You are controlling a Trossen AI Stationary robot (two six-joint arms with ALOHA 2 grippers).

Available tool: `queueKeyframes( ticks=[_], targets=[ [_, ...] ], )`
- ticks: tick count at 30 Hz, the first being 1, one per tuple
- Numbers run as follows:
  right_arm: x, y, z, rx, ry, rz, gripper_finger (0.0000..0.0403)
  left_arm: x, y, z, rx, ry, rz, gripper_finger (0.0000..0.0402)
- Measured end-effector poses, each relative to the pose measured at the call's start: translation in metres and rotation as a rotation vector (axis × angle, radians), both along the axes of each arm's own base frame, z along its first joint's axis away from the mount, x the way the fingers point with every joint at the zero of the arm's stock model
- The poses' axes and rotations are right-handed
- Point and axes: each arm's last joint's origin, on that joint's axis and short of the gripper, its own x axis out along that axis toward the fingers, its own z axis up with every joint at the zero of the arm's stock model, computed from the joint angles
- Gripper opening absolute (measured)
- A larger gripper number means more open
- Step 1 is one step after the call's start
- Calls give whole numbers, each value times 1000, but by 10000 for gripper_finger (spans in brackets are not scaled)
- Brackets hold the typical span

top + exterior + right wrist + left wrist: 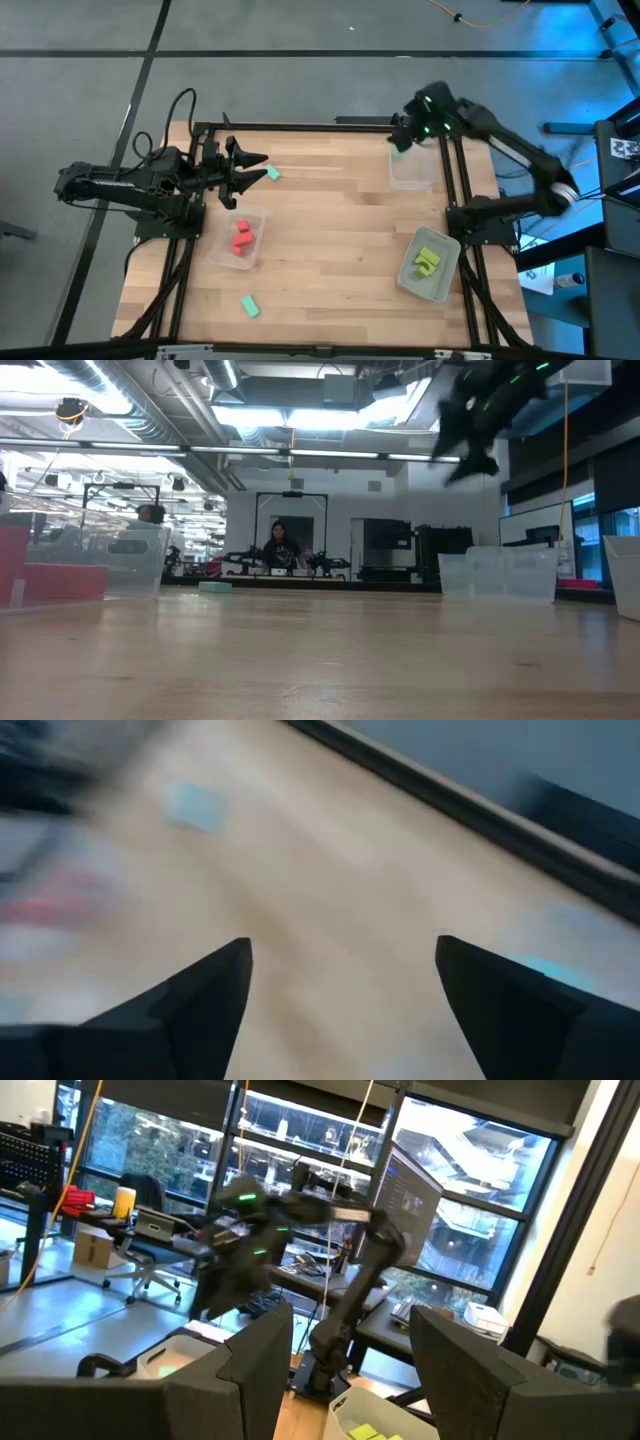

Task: Sort & place blocks by color
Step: Put the top light blue block into the top transparent bin

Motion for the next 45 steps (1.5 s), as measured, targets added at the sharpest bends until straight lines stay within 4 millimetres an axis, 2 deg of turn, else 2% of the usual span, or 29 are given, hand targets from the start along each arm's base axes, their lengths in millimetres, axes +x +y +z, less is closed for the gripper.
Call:
queueKeyframes(
  ticks=[5, 9, 11, 14, 23, 39, 42, 45],
  targets=[
    [-1, 65, 6, -18, -501, 230, 318, 0, 0, 0, 0, 0, 0, 194],
    [-4, 105, 11, -96, -842, 350, 318, 0, 0, 0, -1, 0, 0, 194],
    [-5, 117, 12, -177, -947, 373, 318, 0, 0, 0, 0, 1, 0, 194],
    [-5, 130, 15, -308, -1002, 411, 318, 0, 0, 0, -3, 0, 9, 194],
    [1, 138, 24, -438, -991, 474, 318, 0, 0, 0, -3, 1, 11, 194],
    [2, 138, 23, -438, -985, 473, 318, 1, 0, -2, -27, 18, 2, 194],
    [2, 138, 24, -437, -985, 473, 318, 7, 3, -6, -68, 97, 70, 194],
    [3, 138, 23, -428, -980, 472, 318, 21, 12, -8, -92, 307, 141, 194]
  ],
)
